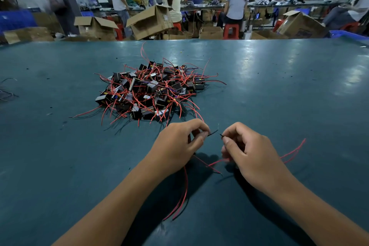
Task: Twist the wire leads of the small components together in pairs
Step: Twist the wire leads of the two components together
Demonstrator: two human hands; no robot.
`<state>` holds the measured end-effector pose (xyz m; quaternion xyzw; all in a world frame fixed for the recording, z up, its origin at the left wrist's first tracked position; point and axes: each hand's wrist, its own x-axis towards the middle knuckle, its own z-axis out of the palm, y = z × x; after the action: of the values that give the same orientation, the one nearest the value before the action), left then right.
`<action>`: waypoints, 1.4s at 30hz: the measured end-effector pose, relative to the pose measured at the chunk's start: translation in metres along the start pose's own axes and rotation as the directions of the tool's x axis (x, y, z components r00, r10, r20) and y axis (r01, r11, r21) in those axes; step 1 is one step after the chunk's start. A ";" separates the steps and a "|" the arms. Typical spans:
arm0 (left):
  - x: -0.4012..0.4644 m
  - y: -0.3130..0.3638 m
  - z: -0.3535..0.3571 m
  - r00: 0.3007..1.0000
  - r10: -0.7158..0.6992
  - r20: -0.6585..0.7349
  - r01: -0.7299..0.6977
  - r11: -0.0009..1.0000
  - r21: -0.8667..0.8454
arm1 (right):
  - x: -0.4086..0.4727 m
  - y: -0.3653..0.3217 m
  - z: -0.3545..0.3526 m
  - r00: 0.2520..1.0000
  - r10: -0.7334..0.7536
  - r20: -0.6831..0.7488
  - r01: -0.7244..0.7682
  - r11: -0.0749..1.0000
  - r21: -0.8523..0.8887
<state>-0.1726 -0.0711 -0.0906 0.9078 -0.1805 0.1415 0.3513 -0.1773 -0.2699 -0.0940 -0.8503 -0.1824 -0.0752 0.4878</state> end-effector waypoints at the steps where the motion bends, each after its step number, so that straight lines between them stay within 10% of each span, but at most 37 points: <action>1: 0.000 0.000 0.000 1.000 0.004 -0.001 -0.004 1.000 -0.001 | 0.000 0.000 0.000 1.000 0.008 -0.005 -0.008 1.000 0.029; 17: -0.003 0.007 0.002 0.997 0.030 0.068 -0.023 0.993 -0.112 | 0.005 0.003 0.006 0.980 0.194 -0.035 -0.181 0.956 0.229; 42: -0.003 0.008 0.005 0.997 -0.013 0.075 0.020 0.996 -0.089 | 0.003 0.000 0.005 0.996 0.086 -0.018 -0.079 0.969 0.234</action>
<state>-0.1782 -0.0790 -0.0906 0.8971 -0.1920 0.0964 0.3860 -0.1748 -0.2649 -0.0954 -0.7929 -0.1478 -0.0446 0.5895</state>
